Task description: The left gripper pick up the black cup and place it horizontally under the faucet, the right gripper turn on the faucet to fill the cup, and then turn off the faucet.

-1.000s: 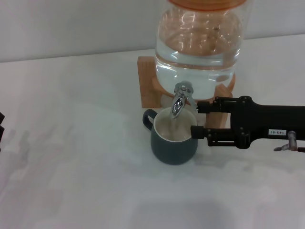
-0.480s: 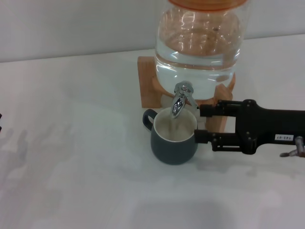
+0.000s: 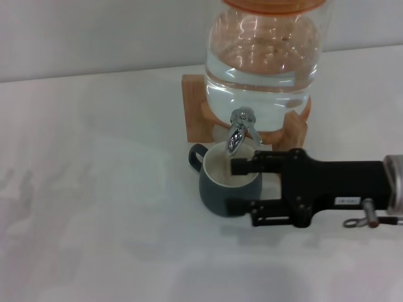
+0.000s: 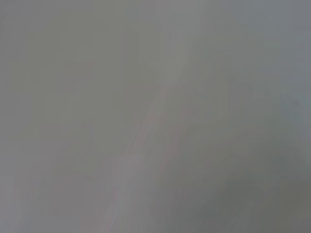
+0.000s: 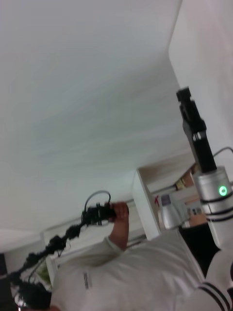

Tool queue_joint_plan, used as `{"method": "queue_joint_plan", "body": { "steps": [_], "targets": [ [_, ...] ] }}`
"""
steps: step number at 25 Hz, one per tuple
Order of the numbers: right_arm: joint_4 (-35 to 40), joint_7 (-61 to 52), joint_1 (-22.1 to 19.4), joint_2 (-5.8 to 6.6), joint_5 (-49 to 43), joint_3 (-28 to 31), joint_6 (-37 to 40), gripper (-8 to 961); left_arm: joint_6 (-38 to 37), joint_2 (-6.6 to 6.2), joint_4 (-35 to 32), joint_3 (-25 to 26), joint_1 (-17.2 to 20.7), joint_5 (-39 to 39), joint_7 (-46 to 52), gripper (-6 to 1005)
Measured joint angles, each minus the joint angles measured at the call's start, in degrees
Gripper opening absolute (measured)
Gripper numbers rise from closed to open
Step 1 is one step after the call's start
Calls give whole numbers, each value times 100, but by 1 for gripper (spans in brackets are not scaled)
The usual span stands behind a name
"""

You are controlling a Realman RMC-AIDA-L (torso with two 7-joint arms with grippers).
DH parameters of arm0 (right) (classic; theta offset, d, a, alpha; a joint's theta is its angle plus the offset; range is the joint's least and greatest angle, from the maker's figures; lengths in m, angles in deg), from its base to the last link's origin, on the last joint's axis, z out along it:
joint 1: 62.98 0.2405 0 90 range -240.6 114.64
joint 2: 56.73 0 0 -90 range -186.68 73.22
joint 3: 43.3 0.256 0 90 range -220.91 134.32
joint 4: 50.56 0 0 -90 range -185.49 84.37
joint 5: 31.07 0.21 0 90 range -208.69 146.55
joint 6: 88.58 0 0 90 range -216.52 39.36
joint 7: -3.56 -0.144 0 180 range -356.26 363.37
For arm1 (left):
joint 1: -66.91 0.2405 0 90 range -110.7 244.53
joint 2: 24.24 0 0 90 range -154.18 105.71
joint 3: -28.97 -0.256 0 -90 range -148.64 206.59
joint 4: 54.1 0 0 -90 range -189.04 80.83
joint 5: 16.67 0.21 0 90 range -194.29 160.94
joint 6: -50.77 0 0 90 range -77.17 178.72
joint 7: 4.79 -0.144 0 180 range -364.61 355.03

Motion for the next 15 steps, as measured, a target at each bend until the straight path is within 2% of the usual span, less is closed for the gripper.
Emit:
{"method": "queue_joint_plan", "body": {
  "steps": [9, 15],
  "targets": [
    [181, 25, 77, 0, 108, -937, 930, 723, 0, -15, 9, 1, 1, -6, 1, 338],
    [220, 42, 95, 0, 194, -975, 1148, 724, 0, -15, 9, 1, 16, -7, 1, 339]
  ]
}}
